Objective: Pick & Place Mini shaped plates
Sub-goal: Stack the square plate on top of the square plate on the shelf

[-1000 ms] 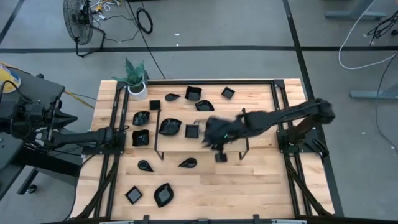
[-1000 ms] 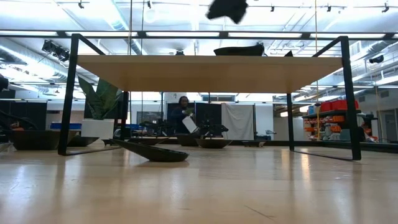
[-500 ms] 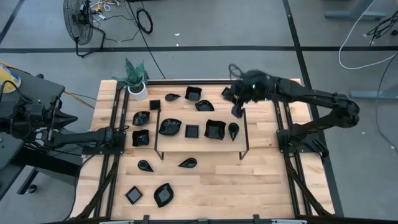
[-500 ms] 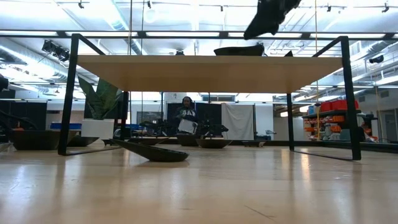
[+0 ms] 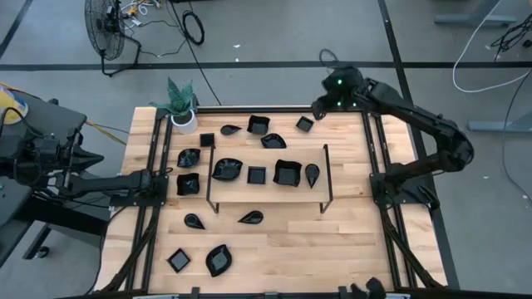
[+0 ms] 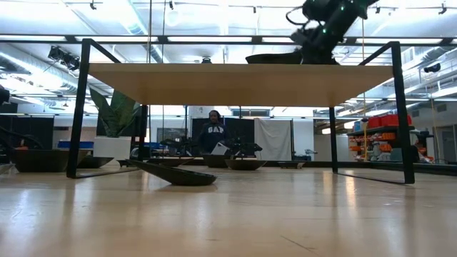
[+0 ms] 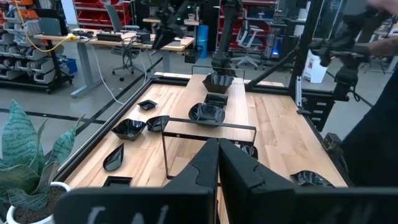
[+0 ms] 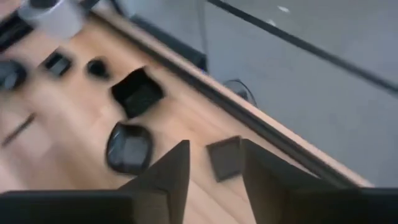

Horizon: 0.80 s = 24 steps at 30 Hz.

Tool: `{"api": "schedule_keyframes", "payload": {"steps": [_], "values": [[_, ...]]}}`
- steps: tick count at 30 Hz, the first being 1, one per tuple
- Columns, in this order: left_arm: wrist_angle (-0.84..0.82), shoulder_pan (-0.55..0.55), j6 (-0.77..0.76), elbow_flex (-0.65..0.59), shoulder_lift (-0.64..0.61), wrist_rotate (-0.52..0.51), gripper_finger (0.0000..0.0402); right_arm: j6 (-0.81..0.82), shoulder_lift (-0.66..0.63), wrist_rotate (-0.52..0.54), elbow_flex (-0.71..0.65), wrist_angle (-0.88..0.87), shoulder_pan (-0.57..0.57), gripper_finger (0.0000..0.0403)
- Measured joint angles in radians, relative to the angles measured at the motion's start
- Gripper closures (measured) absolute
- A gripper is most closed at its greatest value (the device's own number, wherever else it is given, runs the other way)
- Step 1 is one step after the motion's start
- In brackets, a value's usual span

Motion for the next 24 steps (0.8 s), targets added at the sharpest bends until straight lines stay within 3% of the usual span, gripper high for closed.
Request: {"api": "schedule_keyframes", "payload": {"steps": [6, 14, 18, 24], "values": [[0.000, 0.000, 0.000, 0.000, 0.000, 0.000, 0.0383, 0.235, 0.058, 0.002, 0.000, -0.007, -0.090, 0.0207], [0.000, 0.000, 0.000, 0.000, 0.000, 0.000, 0.0383, 0.473, 0.183, -0.026, 0.000, -0.012, -0.130, 0.0169], [0.000, 0.000, 0.000, 0.000, 0.000, 0.000, 0.0383, 0.512, 0.249, -0.097, 0.000, -0.021, -0.135, 0.0158], [0.000, 0.000, 0.000, 0.000, 0.000, 0.000, 0.0383, 0.495, 0.325, -0.107, 0.000, -0.022, -0.134, 0.0149]]}}
